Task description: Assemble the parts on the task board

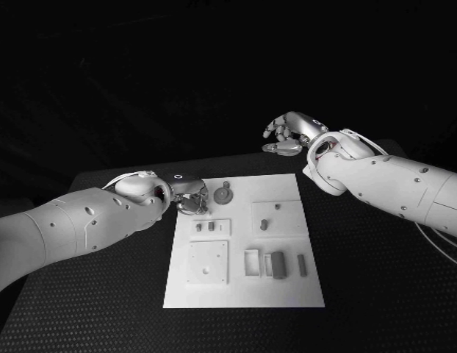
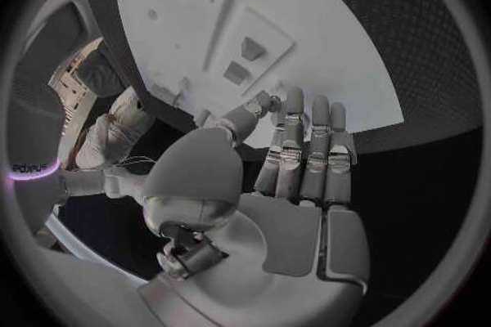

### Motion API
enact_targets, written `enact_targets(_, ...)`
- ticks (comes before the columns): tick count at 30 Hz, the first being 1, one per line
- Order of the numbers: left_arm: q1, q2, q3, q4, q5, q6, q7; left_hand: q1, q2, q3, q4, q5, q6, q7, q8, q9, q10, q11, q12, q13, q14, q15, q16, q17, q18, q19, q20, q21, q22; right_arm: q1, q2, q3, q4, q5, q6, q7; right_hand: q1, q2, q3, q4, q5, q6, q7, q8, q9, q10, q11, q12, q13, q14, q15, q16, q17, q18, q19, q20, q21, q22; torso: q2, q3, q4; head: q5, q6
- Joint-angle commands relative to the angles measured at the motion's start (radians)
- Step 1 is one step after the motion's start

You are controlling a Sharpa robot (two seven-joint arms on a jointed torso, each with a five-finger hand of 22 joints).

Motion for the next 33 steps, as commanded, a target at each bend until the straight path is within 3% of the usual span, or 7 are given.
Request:
enact_targets(1,0.001,0.0,0.0,-0.001,-0.017,0.021,-0.01,0.004,0.009,0.005,0.0,0.007,0.018,-0.015,0.005,0.017,0.002,0.005,-0.003,0.001,0.006,0.005,-0.005,-0.001,-0.015,-0.001,0.005,-0.004,0.002,0.0,-0.001,0.001,0.002,0.001,0.013,0.009,-0.002,0.004,-0.008,0.0,0.001,-0.031,0.023,-0.004,-0.002,-0.002,0.006,-0.002,0.001,0.0,0.009,-0.005,0.001,0.007,-0.004,0.0,-0.004,0.001,0.0,-0.0002,0.0003,0.001,-0.001)
enact_targets(33,-0.012,0.033,0.0,-0.034,-0.026,0.048,-0.009,0.004,0.011,0.006,0.001,0.007,0.017,-0.014,0.004,0.018,0.002,0.005,-0.006,0.001,0.009,0.003,-0.007,0.0,-0.015,0.0,0.005,-0.004,0.001,0.0,0.002,0.001,0.007,0.002,0.014,0.01,-0.003,0.006,-0.009,0.0,0.001,-0.032,0.024,-0.004,-0.004,-0.003,0.007,-0.002,0.001,-0.001,0.009,-0.005,0.001,0.007,-0.004,0.0,-0.004,0.002,0.0,0.0,0.0,0.001,-0.005)
